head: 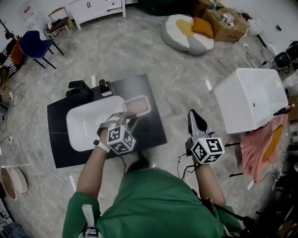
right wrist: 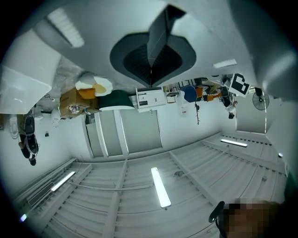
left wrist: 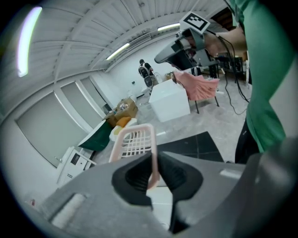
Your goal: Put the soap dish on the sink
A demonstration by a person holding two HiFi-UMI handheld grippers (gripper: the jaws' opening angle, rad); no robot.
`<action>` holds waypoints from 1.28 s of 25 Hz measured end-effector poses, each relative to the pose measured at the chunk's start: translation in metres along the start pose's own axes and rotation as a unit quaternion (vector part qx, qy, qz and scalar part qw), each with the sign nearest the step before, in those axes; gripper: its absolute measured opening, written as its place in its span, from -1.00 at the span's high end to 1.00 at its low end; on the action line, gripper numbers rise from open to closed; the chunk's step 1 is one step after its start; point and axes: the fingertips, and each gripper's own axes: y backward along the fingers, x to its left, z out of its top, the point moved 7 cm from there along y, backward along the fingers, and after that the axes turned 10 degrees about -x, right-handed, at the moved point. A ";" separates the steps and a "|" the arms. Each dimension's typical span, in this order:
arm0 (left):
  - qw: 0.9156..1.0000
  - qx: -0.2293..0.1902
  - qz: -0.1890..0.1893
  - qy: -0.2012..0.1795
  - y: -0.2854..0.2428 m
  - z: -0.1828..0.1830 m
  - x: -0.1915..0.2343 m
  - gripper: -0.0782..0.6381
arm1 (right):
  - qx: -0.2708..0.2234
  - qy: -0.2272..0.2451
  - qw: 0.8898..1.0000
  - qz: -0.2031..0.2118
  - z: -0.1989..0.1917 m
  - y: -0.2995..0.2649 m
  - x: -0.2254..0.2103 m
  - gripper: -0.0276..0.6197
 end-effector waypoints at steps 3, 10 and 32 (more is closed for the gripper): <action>1.000 -0.009 -0.009 0.019 -0.014 -0.020 0.027 0.67 | 0.010 0.001 1.000 0.000 -0.004 -0.030 0.003 0.91; 0.999 -0.017 -0.031 0.027 -0.052 -0.056 0.072 0.67 | 0.023 0.005 1.000 -0.004 -0.010 -0.072 0.003 0.91; 0.992 0.084 -0.091 0.007 -0.198 -0.137 0.142 0.67 | 0.098 -0.051 0.994 0.004 -0.066 -0.166 -0.079 0.91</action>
